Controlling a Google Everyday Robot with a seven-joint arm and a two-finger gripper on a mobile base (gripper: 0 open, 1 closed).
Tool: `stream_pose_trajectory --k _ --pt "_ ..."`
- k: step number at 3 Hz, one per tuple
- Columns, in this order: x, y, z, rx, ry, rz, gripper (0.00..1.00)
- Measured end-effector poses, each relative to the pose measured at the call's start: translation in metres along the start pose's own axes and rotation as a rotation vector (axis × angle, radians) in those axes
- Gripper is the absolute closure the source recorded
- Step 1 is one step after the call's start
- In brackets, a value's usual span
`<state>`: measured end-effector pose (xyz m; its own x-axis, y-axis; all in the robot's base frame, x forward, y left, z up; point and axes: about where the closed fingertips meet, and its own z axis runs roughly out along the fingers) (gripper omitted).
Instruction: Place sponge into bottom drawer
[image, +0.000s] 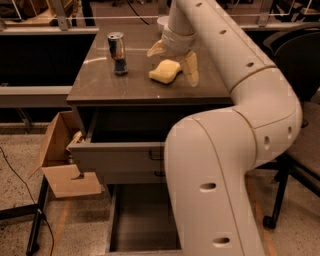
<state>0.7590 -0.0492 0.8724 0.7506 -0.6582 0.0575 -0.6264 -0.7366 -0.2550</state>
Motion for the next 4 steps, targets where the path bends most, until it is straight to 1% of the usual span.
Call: stream_pose_trajectory --k 1,2,3,4 --pt "0.007 -0.01 0.008 -0.034 0.048 -0.051 0.0" --pt "0.018 -0.018 0.018 -0.071 0.107 -0.086 0.0" --pt "0.025 -0.019 0.032 -0.103 0.131 -0.123 0.0" --pt "0.029 -0.019 0.041 -0.114 0.136 -0.158 0.16"
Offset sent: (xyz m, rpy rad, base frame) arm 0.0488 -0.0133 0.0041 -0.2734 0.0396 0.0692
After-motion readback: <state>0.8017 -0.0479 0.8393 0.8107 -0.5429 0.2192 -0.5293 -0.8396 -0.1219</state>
